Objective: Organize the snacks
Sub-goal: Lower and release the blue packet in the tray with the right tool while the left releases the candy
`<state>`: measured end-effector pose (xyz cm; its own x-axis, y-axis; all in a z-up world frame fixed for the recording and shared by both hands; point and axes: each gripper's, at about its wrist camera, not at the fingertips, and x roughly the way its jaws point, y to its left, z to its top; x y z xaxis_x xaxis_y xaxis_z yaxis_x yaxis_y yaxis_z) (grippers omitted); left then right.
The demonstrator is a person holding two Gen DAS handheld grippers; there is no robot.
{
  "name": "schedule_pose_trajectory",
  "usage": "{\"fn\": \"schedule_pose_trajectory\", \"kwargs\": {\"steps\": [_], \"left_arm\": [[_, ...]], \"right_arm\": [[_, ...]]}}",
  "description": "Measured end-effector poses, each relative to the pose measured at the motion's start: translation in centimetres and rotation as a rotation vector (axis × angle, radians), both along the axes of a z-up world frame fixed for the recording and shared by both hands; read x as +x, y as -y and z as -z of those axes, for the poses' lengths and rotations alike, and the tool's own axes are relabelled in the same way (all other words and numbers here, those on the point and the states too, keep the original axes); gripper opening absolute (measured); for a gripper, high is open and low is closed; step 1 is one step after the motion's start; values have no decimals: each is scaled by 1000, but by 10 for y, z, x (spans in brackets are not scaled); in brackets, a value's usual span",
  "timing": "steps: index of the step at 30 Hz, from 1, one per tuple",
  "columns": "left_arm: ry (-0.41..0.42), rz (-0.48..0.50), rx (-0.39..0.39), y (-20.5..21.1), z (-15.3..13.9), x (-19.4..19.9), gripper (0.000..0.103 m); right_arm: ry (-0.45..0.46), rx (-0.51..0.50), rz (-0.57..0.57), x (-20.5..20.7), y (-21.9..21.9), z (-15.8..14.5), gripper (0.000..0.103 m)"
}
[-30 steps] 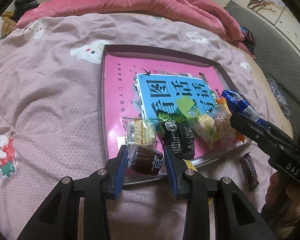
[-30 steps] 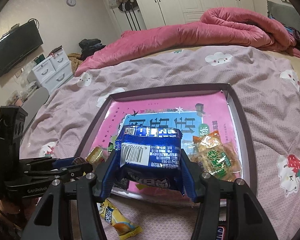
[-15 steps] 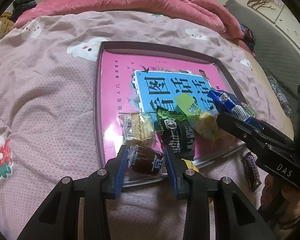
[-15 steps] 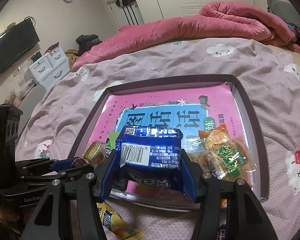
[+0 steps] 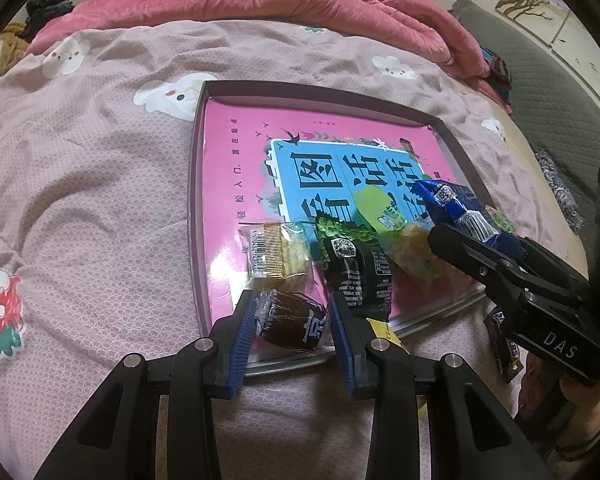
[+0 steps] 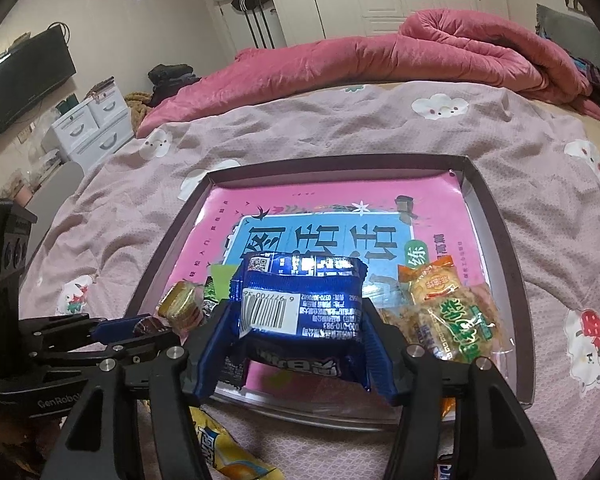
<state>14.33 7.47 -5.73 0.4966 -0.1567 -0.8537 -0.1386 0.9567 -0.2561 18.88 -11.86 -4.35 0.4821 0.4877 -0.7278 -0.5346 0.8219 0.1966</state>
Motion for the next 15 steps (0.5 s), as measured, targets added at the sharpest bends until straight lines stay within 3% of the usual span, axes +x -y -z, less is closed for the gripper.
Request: {"fn": "schedule_pose_trajectory", "kwargs": {"steps": [4,15], "left_arm": [[-2,-3,-5,-1,0,0,38],[1,-7,-18,-2,0,0,38]], "right_arm": [[8,-15,2,-2,-1,-1,68],[18,-11,-13,-12,2,-6,69]]}}
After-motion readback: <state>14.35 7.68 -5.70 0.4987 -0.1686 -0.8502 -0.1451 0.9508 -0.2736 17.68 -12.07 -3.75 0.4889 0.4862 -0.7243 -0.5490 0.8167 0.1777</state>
